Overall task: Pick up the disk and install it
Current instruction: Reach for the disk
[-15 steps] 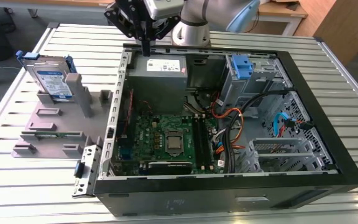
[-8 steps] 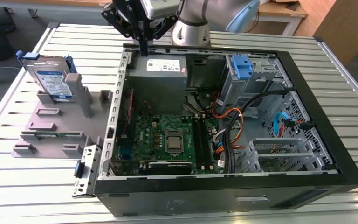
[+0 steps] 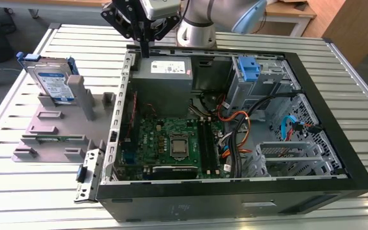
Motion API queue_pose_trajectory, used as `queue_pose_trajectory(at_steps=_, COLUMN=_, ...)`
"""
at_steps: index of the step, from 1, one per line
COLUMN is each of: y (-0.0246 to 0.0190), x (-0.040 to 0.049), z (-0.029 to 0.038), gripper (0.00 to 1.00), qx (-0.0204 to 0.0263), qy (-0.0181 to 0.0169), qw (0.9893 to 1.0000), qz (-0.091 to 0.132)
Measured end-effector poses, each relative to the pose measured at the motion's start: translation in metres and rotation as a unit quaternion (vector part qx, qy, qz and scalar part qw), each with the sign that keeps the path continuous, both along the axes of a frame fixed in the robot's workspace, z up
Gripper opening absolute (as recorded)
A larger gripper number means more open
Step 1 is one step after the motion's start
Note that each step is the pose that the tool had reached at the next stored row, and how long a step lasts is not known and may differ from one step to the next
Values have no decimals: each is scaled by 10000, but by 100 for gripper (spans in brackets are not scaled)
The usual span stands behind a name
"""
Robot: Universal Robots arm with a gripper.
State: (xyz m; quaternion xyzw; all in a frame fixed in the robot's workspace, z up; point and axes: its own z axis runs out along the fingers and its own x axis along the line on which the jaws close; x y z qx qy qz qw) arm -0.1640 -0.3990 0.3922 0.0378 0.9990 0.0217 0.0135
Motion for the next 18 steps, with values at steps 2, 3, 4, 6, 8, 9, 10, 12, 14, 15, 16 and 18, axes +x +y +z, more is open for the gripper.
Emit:
queue_pose_trajectory(at_steps=2, y=0, x=-17, z=-1, gripper=11, qx=0, qy=0, qw=10000, qz=0)
queue_pose_trajectory(at_steps=3, y=0, x=-26, z=0, gripper=11, qx=0, qy=0, qw=10000, qz=0)
queue_pose_trajectory(at_steps=4, y=0, x=-35, z=-1, gripper=11, qx=0, qy=-1, qw=10000, qz=0)
queue_pose_trajectory(at_steps=6, y=0, x=-52, z=-1, gripper=11, qx=0, qy=-1, qw=10000, qz=0)
queue_pose_trajectory(at_steps=8, y=0, x=-70, z=-2, gripper=11, qx=0, qy=-1, qw=10000, qz=0)
queue_pose_trajectory(at_steps=9, y=0, x=-79, z=-2, gripper=11, qx=0, qy=-1, qw=10000, qz=0)
queue_pose_trajectory(at_steps=10, y=0, x=-87, z=-2, gripper=11, qx=0, qy=-2, qw=10000, qz=0)
queue_pose_trajectory(at_steps=12, y=0, x=-101, z=-3, gripper=11, qx=0, qy=-2, qw=10000, qz=0)
queue_pose_trajectory(at_steps=14, y=1, x=-107, z=-3, gripper=11, qx=0, qy=-2, qw=10000, qz=0)
queue_pose_trajectory(at_steps=15, y=0, x=-111, z=-3, gripper=11, qx=0, qy=-2, qw=10000, qz=0)
queue_pose_trajectory(at_steps=16, y=0, x=-113, z=-3, gripper=11, qx=0, qy=-2, qw=10000, qz=0)
queue_pose_trajectory(at_steps=18, y=0, x=-114, z=-3, gripper=11, qx=0, qy=-2, qw=10000, qz=0)
